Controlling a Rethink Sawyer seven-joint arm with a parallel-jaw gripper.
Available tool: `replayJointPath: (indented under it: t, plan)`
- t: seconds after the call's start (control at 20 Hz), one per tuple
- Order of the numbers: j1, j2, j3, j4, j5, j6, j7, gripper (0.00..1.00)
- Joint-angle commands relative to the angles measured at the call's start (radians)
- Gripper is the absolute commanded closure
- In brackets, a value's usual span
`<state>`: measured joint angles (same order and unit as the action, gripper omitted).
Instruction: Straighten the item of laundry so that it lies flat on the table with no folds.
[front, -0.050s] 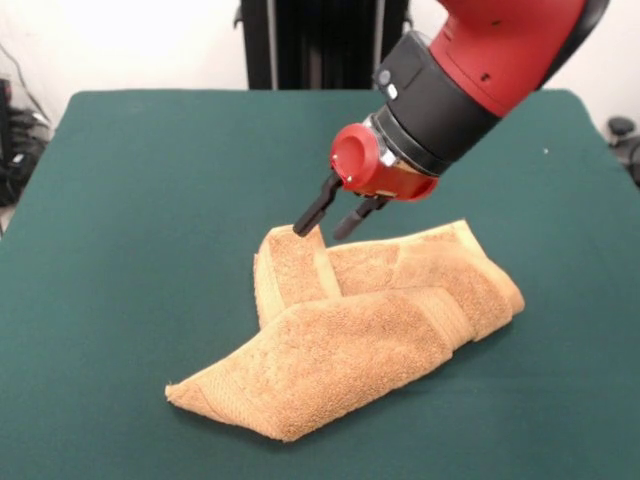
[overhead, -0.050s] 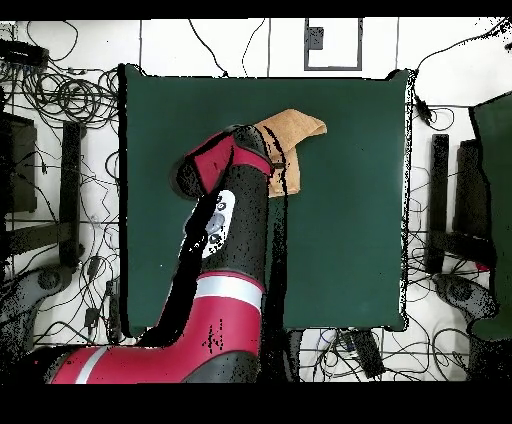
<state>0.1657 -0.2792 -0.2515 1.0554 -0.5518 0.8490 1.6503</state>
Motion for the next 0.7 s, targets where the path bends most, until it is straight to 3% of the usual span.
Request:
replayJointPath:
  t: [0.05, 0.7]
  plan:
    - [-0.005, 0.038, 0.069, 0.086, 0.049, -0.052, 0.197, 0.0]
    - [-0.031, 0.092, 0.099, 0.039, 0.092, 0.049, 0.133, 0.0]
